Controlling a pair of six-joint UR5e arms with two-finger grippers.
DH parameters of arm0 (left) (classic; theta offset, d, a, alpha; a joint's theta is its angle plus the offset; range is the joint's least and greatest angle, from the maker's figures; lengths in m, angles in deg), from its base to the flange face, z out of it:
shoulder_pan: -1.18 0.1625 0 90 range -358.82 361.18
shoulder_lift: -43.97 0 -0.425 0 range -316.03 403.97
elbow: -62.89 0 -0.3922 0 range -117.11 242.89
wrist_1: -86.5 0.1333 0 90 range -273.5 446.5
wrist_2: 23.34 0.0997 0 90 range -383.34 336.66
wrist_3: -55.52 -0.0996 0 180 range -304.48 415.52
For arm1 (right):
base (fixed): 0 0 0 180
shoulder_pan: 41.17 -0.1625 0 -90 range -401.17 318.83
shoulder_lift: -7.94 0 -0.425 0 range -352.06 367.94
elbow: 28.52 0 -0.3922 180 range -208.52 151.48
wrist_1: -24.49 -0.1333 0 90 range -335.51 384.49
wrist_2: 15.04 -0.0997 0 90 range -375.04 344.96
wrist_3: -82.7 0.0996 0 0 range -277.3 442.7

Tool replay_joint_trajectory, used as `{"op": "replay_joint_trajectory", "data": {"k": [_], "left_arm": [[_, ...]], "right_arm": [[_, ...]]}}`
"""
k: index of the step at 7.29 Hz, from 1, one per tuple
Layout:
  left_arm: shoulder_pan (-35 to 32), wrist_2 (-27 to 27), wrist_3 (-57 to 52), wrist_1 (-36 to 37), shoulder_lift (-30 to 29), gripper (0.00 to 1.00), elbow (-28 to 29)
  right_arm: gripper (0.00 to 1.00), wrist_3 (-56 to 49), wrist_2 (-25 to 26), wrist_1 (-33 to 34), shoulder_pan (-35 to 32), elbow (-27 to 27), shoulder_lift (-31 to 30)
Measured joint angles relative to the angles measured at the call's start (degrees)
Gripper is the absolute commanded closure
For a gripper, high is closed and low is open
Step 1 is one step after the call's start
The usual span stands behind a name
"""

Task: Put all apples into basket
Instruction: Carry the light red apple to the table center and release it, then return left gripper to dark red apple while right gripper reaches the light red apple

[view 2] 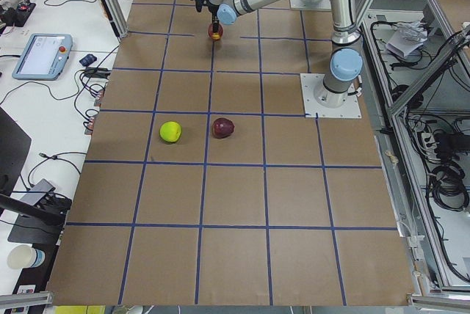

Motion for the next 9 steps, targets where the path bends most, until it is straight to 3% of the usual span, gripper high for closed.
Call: {"op": "replay_joint_trajectory", "data": {"k": [1,3,5,7,9], "left_arm": [[2.5,0.0,-3.7,-1.4,2.6,0.00,0.0],[10.6,1.4,-11.6,-12.6,9.6,0.00,0.2],[23.2,7.6,-21.3,-21.1,15.1,0.00,0.3],[37.2,10.2,-35.5,-23.5,15.7,0.00,-0.1],[48.3,10.1,-48.9,-23.7,12.1,0.00,-0.6]], "right_arm": [[0.00,-0.1,2.1,1.8,0.1,0.1,0.7],[0.00,0.2,2.9,4.8,0.0,1.7,2.6],[0.00,1.7,-1.7,12.5,-1.9,2.9,7.5],[0.00,4.4,-6.5,19.0,-5.0,2.6,13.9],[0.00,7.9,-10.2,21.9,-9.1,0.3,20.7]]}}
